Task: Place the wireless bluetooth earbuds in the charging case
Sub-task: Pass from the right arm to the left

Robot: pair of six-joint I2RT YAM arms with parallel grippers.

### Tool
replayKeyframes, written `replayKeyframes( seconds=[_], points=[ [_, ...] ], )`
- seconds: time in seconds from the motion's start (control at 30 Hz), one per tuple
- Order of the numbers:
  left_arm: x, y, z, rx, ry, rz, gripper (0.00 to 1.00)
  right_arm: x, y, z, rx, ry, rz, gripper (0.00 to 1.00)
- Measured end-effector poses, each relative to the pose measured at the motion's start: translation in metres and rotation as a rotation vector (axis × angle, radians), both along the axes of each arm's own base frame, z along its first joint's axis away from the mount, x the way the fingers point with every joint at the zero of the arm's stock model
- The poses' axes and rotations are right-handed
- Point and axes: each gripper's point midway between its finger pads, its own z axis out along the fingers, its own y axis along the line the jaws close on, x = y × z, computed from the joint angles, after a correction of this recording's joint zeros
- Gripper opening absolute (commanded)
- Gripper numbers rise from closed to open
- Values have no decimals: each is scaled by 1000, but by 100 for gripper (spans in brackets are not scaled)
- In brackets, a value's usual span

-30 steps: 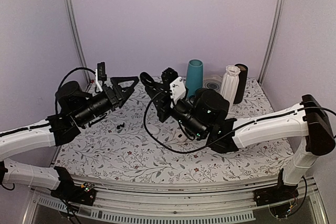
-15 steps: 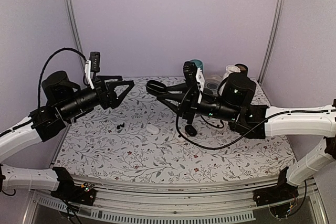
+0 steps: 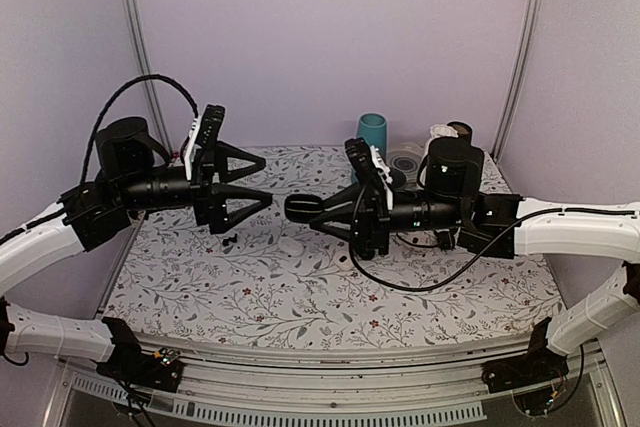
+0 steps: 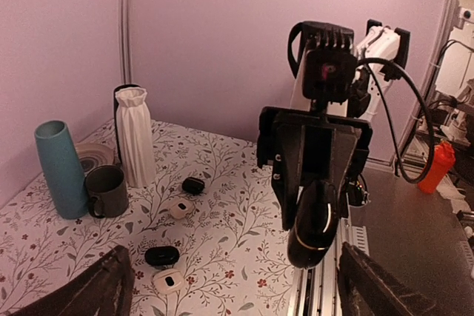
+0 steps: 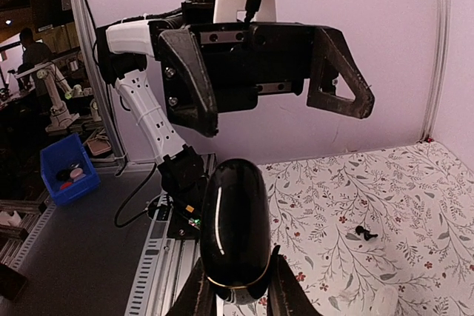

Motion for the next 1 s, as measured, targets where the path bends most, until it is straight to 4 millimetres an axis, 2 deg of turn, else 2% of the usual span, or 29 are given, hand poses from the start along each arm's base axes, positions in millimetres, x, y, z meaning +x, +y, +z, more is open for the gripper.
replayKeyframes(
  seconds=[0.13,0.4,0.67,1.0],
  points=[
    [-9,-7,-2,12,13,-65,83,-2,-1,-8,-40,43,15,2],
    [-14,-24,-13,53,62,-133,66,-2,0,0,-52,65,22,2],
    [-25,-33,-18,65,88,-198,44,0,6,-10,-98,97,36,2],
    [-33,-39,-20,72,106,-255,40,3,5,-11,-111,107,29,2]
  ],
)
